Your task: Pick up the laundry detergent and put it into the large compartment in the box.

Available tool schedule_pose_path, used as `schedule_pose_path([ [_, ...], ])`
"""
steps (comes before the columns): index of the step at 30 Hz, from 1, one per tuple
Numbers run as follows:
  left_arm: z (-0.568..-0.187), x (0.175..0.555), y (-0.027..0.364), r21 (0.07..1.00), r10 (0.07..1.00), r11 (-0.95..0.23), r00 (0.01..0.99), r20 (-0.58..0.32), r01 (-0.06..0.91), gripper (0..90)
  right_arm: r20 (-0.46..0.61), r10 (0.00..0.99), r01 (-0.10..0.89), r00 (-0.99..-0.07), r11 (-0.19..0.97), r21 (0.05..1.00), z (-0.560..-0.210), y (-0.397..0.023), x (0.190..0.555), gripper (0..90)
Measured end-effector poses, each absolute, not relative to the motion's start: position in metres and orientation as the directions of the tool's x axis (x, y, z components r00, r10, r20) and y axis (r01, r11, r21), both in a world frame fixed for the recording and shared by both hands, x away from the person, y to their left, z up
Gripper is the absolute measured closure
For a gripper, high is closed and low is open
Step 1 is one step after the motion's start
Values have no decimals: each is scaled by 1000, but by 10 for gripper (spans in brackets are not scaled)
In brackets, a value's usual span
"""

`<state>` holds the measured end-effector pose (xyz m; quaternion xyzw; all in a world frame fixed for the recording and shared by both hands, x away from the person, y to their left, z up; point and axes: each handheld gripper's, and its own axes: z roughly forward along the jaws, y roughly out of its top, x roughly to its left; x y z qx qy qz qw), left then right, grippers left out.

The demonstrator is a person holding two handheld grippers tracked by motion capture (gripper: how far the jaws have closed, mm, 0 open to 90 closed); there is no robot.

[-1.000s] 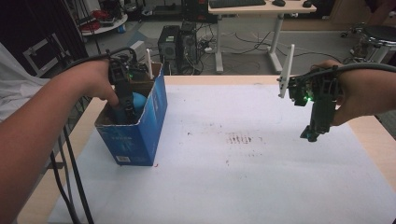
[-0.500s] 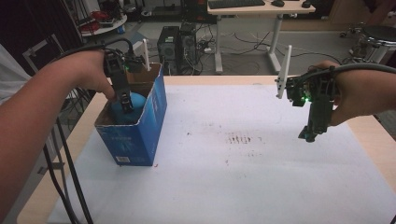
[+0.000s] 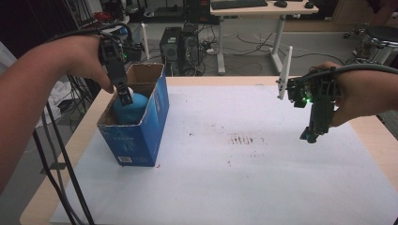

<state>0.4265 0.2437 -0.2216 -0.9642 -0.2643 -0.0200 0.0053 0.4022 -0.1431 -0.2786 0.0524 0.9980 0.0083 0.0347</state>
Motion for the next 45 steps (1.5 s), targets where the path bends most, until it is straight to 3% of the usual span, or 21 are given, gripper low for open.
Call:
schedule_pose_path([
  [16, -193, 406, 184, 7, 333, -943, 942, 46, 333, 60, -56, 108, 107, -993, 994, 20, -279, -144, 403, 19],
  [22, -200, 400, 153, -28, 249, -968, 967, 52, 250, 32, -55, 102, 100, -993, 995, 29, -277, -146, 403, 19],
  [32, -215, 404, 111, 6, 159, -987, 987, 27, 158, 32, -41, 101, 100, -994, 995, 26, -280, -144, 407, 19],
  [45, -245, 423, 99, -19, 78, -997, 996, 48, 79, 32, -37, 101, 100, -994, 995, 19, -284, -144, 411, 19],
])
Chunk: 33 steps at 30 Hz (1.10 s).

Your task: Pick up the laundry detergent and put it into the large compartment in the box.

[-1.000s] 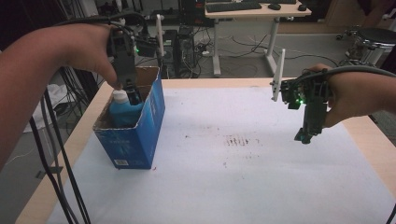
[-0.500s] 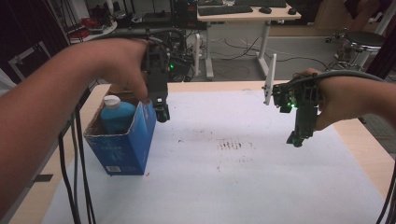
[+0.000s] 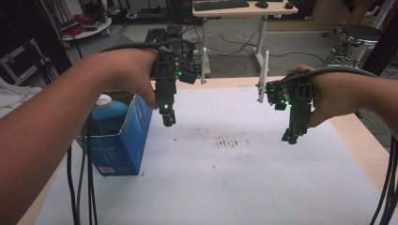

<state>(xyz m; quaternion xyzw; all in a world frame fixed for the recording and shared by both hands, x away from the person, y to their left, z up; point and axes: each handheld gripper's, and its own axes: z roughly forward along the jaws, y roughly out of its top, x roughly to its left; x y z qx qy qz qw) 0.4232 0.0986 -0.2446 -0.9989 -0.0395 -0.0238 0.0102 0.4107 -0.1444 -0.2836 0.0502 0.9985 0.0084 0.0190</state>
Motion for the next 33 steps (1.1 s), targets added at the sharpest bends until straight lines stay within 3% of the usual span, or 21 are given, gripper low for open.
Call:
schedule_pose_path([
  [33, -248, 428, 101, -12, 106, -994, 994, 22, 106, 32, -40, 91, 90, -995, 996, 22, -283, -145, 410, 19],
])
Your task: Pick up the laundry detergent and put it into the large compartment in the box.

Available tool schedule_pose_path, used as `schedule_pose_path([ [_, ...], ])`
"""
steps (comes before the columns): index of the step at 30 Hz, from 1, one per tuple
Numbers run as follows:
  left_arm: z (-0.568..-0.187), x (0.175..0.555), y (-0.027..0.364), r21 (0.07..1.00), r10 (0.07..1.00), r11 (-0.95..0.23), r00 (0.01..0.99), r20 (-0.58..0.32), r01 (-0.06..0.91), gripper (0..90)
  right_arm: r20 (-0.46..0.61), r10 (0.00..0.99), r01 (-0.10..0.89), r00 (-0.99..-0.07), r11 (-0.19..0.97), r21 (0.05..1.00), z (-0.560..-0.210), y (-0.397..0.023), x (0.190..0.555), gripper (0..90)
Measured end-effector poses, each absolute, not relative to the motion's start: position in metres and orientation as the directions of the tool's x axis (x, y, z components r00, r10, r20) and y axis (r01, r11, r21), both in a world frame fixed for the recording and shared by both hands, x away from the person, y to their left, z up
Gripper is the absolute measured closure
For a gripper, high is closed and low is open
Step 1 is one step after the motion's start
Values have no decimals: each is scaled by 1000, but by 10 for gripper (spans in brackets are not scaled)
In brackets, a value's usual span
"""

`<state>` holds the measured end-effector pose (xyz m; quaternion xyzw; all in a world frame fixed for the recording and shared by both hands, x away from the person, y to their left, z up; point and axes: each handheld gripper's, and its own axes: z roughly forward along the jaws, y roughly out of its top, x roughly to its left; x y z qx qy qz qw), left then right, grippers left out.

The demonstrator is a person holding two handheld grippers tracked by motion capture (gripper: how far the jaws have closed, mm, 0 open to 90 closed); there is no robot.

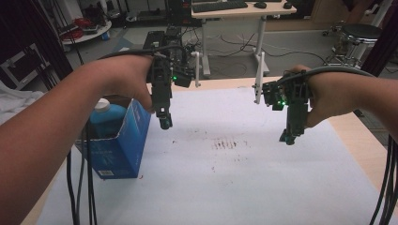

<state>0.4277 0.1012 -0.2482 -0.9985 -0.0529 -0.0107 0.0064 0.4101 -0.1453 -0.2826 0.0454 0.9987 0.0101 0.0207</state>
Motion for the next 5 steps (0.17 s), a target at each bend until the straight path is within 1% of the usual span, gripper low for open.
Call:
schedule_pose_path([
  [5, -248, 426, 101, -17, 110, -994, 994, 20, 110, 32, -41, 94, 93, -995, 995, 23, -283, -145, 410, 19],
])
